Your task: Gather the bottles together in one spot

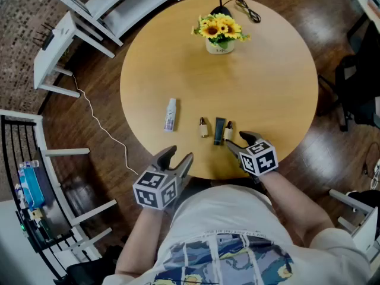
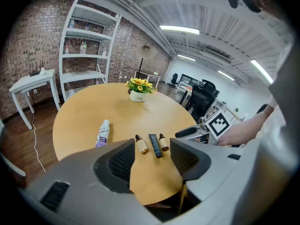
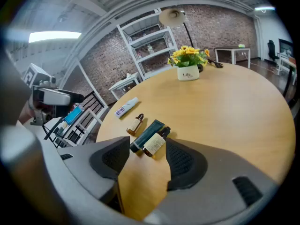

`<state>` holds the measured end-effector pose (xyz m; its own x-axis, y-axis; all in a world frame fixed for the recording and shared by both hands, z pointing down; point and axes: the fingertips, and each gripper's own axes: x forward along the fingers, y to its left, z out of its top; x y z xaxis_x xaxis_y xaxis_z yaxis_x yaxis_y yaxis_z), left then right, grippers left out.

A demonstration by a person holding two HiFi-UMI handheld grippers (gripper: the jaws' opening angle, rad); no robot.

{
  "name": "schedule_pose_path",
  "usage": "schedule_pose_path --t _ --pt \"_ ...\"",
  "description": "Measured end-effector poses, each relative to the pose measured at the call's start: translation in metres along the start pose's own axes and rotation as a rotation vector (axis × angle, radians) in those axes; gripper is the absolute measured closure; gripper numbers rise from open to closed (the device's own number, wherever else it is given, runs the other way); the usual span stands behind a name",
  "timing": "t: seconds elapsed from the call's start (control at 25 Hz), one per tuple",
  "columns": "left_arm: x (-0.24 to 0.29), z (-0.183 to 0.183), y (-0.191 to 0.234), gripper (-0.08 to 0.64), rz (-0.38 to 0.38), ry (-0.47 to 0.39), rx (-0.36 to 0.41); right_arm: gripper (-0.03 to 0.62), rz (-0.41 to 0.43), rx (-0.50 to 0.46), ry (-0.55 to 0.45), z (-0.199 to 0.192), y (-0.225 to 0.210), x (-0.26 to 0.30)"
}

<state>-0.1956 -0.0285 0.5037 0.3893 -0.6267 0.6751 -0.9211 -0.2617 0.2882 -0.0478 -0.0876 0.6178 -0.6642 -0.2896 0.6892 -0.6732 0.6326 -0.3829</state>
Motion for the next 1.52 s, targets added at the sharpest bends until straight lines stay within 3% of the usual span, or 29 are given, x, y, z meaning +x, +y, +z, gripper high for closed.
schedule_pose_path --t 0.36,0.44,0.64,0.84,1.0,1.12,1.28,1.36,1.44,1.52 --pt "-0.015 -0.010 0.035 0.331 -0.112 0.050 0.073 0.368 -0.154 0.127 0.076 -0.018 -0.011 0.064" --pt "-0.016 -0.015 0.048 0.331 -0.140 0.068 0.088 0.454 -0.198 0.149 0.059 -0.016 -0.013 0.065" --pt "-0.014 -0.014 0.061 0.336 -0.237 0.082 0.144 0.453 -0.290 0.134 0.014 -0.018 -0.015 0.051" --pt "0.007 0.000 0.031 0.336 -0.421 0.085 0.182 0.453 -0.329 0.159 -0.149 0.003 0.011 -0.006" --pt "0.025 0.021 -0.011 0.336 -0.589 0.076 0.057 0.453 -0.252 0.113 -0.361 0.046 0.065 -0.060" --pt "0.027 0.049 -0.038 0.337 -0.741 0.048 -0.155 0.453 -0.213 -0.001 -0.472 0.076 0.104 -0.085" --pt "0.028 0.086 -0.066 0.368 -0.882 0.026 -0.394 0.453 -0.172 -0.106 -0.525 0.095 0.118 -0.099" --pt "0.033 0.094 -0.077 0.371 -0.895 0.030 -0.443 0.453 -0.159 -0.145 -0.520 0.098 0.115 -0.102" --pt "0.039 0.096 -0.082 0.457 -0.871 0.033 -0.458 0.451 -0.156 -0.184 -0.516 0.099 0.107 -0.103" --pt "0.045 0.098 -0.086 0.462 -0.838 0.024 -0.451 0.451 -0.141 -0.209 -0.508 0.098 0.099 -0.103"
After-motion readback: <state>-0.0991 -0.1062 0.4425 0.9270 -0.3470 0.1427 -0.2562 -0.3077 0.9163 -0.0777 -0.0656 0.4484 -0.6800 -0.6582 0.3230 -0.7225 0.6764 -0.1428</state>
